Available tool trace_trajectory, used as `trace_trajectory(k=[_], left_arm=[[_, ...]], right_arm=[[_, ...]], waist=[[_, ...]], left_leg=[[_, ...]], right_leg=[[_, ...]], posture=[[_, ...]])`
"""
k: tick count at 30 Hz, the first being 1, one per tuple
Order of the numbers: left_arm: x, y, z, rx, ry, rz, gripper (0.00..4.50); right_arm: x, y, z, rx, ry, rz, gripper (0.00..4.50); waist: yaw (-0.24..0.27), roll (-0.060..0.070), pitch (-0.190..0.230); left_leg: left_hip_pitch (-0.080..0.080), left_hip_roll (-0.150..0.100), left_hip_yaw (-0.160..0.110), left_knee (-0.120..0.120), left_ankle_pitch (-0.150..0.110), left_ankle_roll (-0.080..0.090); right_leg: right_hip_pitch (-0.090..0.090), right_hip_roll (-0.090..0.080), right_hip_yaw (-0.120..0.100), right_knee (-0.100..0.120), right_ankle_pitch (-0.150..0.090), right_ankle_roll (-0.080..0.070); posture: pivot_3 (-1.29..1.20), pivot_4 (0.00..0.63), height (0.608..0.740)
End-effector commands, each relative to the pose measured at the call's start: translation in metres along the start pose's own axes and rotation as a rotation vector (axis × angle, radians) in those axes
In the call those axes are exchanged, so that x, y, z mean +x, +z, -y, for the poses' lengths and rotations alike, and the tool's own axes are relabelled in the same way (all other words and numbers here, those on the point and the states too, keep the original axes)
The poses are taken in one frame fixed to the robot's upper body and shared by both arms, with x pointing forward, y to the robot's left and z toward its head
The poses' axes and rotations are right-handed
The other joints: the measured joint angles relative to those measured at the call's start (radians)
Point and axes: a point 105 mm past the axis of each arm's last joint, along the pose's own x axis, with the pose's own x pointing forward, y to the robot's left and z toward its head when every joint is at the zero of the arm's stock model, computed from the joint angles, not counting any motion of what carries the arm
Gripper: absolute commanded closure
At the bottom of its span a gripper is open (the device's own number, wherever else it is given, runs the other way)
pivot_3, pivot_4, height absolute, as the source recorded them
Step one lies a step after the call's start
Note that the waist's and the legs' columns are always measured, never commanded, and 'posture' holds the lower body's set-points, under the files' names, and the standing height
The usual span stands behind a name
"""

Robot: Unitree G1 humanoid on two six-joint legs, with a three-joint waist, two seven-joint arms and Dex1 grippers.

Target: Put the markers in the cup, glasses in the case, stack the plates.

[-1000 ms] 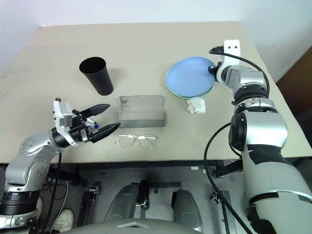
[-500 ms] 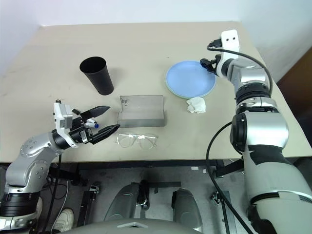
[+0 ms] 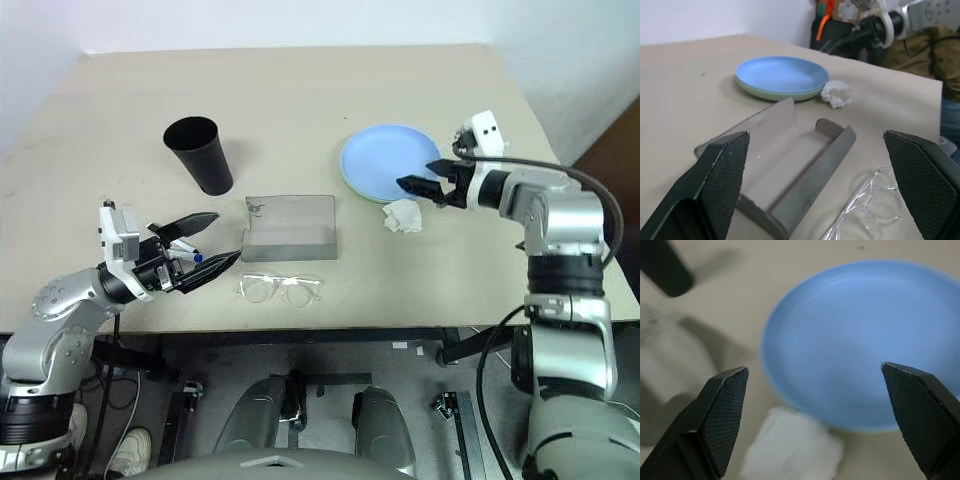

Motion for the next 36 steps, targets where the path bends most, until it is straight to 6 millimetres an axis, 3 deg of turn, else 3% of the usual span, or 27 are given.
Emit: trace_trajectory(k=[1,11,17,21,25,34,36], left_arm=[[-0.006,0.009,-0.002,0.029,-0.008,0.006,0.0],[-0.018,-0.012,0.0,0.012,-0.022,-0.113,0.0],[-0.021,-0.012,-0.007,0.013,-0.007,-0.109,0.0],[-0.02,-0.009,-0.006,0.018,-0.005,-0.105,0.0],[-0.017,-0.005,-0.002,0.022,-0.003,-0.096,0.0],[-0.012,0.002,-0.002,0.02,0.008,-0.089,0.0],[-0.011,0.003,-0.003,0.019,0.011,-0.087,0.0]], right_arm=[[-0.014,0.002,0.0,0.001,-0.017,0.019,0.03],[0.002,-0.019,-0.008,0.05,-0.002,-0.023,0.03],[0.018,-0.046,-0.008,0.061,0.0,-0.105,0.03],[0.024,-0.049,-0.003,0.027,-0.03,-0.103,0.03],[0.024,-0.053,-0.004,-0.036,-0.017,-0.141,0.9],[0.008,-0.026,-0.013,-0.116,0.067,-0.083,4.05],[0.003,-0.013,-0.019,-0.143,0.096,-0.051,4.43]], waist=[[0.0,0.0,0.0],[-0.002,0.0,0.0],[0.0,0.0,0.0],[0.0,0.0,0.0],[-0.002,0.0,0.0],[-0.001,0.0,0.0],[0.0,0.0,0.0]], left_leg=[[0.0,0.0,0.0,0.0,-0.001,0.001],[0.001,0.0,0.0,0.0,-0.002,0.0],[0.001,0.0,0.0,0.0,-0.003,0.001],[0.001,0.0,0.0,0.0,-0.003,0.0],[0.002,0.0,0.0,0.0,-0.003,0.0],[0.001,0.0,0.0,-0.001,-0.002,0.001],[0.001,0.0,0.0,-0.001,-0.003,0.001]], right_leg=[[0.0,0.0,0.0,0.0,0.0,0.0],[-0.001,0.0,0.0,0.0,0.0,0.0],[-0.002,-0.001,0.0,0.0,0.0,0.0],[-0.002,-0.001,0.0,-0.001,0.0,0.0],[-0.002,0.0,0.0,-0.001,0.0,0.0],[0.0,0.0,0.0,-0.001,0.0,0.0],[-0.001,-0.001,0.0,-0.001,0.0,0.0]], posture=[[0.0,0.15,0.707],[0.0,0.15,0.707],[0.0,0.15,0.707],[0.0,0.15,0.707],[0.0,0.15,0.707],[0.0,0.15,0.707],[0.0,0.15,0.707]])
